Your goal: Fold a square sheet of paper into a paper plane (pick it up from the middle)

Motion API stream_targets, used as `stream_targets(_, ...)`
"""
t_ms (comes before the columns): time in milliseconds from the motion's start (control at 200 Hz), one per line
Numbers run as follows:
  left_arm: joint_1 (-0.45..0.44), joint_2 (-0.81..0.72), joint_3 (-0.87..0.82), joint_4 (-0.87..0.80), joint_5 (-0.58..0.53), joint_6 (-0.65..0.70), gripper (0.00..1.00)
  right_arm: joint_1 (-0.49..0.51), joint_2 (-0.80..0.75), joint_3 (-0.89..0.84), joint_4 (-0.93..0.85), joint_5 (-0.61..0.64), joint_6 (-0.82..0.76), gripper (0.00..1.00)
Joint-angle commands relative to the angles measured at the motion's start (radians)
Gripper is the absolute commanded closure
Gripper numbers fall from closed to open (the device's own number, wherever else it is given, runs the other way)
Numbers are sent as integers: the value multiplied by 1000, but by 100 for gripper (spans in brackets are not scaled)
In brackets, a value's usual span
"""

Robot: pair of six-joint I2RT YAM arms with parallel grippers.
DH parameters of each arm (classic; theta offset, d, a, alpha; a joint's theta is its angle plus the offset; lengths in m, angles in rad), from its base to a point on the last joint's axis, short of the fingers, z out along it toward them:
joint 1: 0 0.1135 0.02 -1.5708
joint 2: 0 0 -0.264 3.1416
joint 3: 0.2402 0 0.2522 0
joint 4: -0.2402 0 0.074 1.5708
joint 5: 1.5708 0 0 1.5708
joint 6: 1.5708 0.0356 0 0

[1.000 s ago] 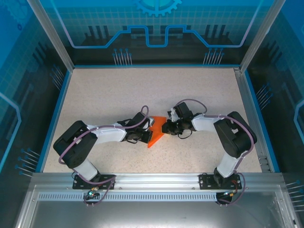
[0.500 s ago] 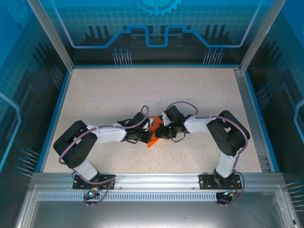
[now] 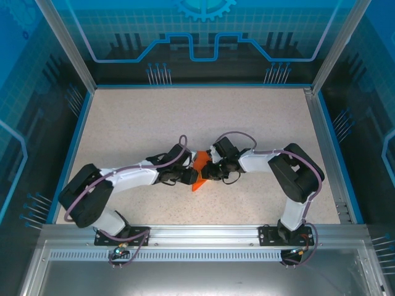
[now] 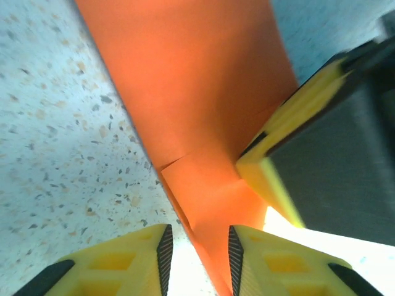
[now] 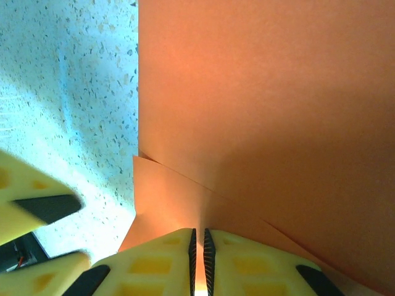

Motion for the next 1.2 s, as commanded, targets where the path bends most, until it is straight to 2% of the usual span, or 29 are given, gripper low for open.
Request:
stream_targets(0,9,-83,16,-36,8,-73,68,13,47,-4,-61,73,-5,84)
stream_targets(130,10,-133,-12,-15,101,-139,80,13,46,-3,-66,79,-6,84)
stream_targets(255,9,-125,-27,20,225,-185,84,13,43,-1,-70,80,-6,84)
stream_targets(350,9,-86,-24,21,276,-195,85,12,44,0,-69,83,-6,84)
stream_targets(790,8,78,-8,47,309,-220,88,13,46,0,-78,83,-9,84)
stream_targets(1195,7,131,-3,57,290,-222,89,13,50,1,-87,86,-15,84)
